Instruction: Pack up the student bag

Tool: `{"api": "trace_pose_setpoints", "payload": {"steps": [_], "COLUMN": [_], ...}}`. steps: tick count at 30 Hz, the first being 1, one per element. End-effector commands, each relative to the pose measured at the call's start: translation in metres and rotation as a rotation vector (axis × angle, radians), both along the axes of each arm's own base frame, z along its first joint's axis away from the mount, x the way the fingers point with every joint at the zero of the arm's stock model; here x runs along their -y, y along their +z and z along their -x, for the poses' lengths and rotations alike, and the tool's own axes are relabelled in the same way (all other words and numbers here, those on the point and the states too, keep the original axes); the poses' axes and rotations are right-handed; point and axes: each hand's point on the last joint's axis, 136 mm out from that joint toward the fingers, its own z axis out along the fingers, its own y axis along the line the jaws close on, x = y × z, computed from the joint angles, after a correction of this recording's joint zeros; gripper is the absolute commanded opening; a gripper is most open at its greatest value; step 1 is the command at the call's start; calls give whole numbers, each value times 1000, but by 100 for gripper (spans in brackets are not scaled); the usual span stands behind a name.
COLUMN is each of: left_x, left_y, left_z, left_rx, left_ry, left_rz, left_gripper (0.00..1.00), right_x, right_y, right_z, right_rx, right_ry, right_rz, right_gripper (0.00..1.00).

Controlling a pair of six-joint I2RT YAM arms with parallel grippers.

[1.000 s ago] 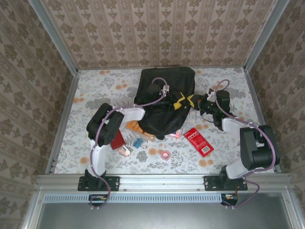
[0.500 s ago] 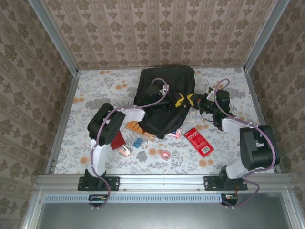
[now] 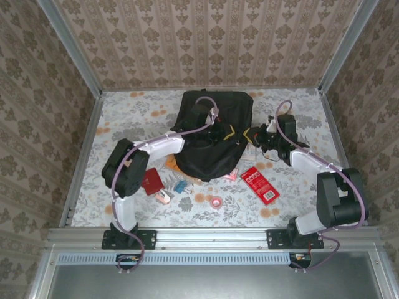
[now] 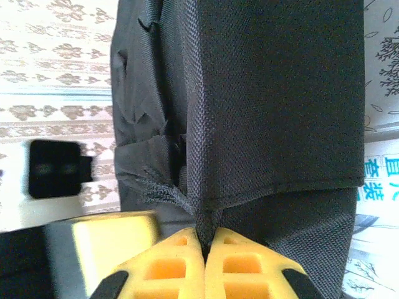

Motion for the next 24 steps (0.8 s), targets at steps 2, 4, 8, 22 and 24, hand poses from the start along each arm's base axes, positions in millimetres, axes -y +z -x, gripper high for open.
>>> {"api": "trace_pose_setpoints", "payload": {"steps": [2,4,8,22,24], "left_x": [-10,-8,-9,-41,-46], "left_y": [12,9,2,10,14], "left_z": [18,25,39,58,61], "left_rx": [102,92,81,211,243], "left_ry": [-75,-91,-105,-99,-108], "left_rz": [-167,-180,-211,-328,-348], "left_gripper": [0,0,0,0,0], "right_x": [8,8,13,39,41], "right_y": [-14,-17,-23,-40,-43], "right_z": [6,4,2,0,-1], "right_rx": [-52,-61,-84,-123,-132], "right_ry": [-9,-22,-77,-179,-181], "right_rz": [134,142,192,314,327], "right_gripper": [0,0,0,0,0]}}
